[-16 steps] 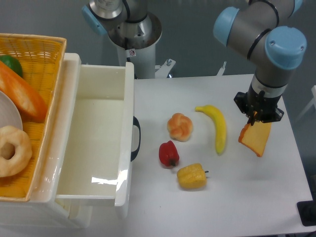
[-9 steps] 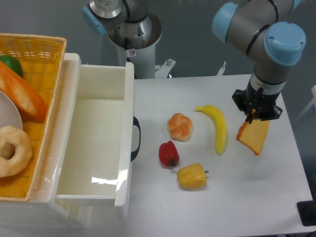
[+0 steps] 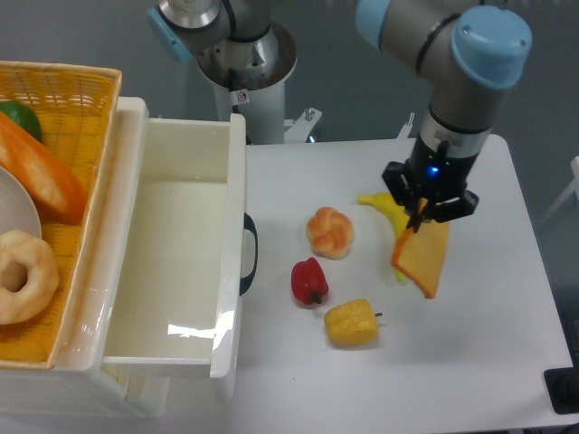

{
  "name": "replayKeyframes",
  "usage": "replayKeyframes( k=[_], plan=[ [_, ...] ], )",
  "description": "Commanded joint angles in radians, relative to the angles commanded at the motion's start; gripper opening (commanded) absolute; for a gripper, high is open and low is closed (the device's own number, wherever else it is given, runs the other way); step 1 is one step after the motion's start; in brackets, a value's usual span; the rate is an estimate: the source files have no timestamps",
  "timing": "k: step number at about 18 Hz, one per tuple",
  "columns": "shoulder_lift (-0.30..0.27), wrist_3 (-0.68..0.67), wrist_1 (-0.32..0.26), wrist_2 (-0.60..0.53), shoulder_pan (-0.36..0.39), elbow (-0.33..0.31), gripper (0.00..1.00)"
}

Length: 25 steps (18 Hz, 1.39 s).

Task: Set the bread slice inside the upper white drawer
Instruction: 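Carry the held bread slice with the gripper toward the open white drawer, then lower the bread slice into the drawer and open the gripper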

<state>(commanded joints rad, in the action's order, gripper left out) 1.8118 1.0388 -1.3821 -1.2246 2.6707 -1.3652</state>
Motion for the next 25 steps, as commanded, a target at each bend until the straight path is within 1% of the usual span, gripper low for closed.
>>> replayKeyframes(
  k=[2,4,6,8,9,11,14,16,18,22,23,24,25],
  plan=[
    [-0.008,-0.081,0.005,0.08,-0.006,-0.003,0.0],
    [-0.041,-0.17,0.008,0.154,-0.017,-0.003,0.0],
    [-0.045,-0.233,0.009,0.187,-0.035,-0.003,0.0],
    [-0.054,-0.29,0.012,0.197,-0.073,-0.005,0.0],
    [-0.054,-0.333,0.015,0.221,-0.089,-0.003,0.0],
    [-0.054,-0.42,0.055,0.282,-0.104,-0.005,0.0],
    [-0.055,-0.515,0.086,0.295,-0.143,-0.005,0.0],
    [-0.058,-0.551,0.087,0.31,-0.173,-0.006,0.0],
    [-0.058,-0.568,0.087,0.316,-0.184,-0.006,0.0],
    [-0.057,-0.565,0.095,0.329,-0.21,-0.018,0.0],
    [-0.055,-0.56,0.101,0.326,-0.219,-0.024,0.02],
    [-0.055,-0.533,0.113,0.323,-0.232,-0.044,0.12],
    [-0.057,-0.49,0.126,0.321,-0.242,-0.067,0.24]
  ],
)
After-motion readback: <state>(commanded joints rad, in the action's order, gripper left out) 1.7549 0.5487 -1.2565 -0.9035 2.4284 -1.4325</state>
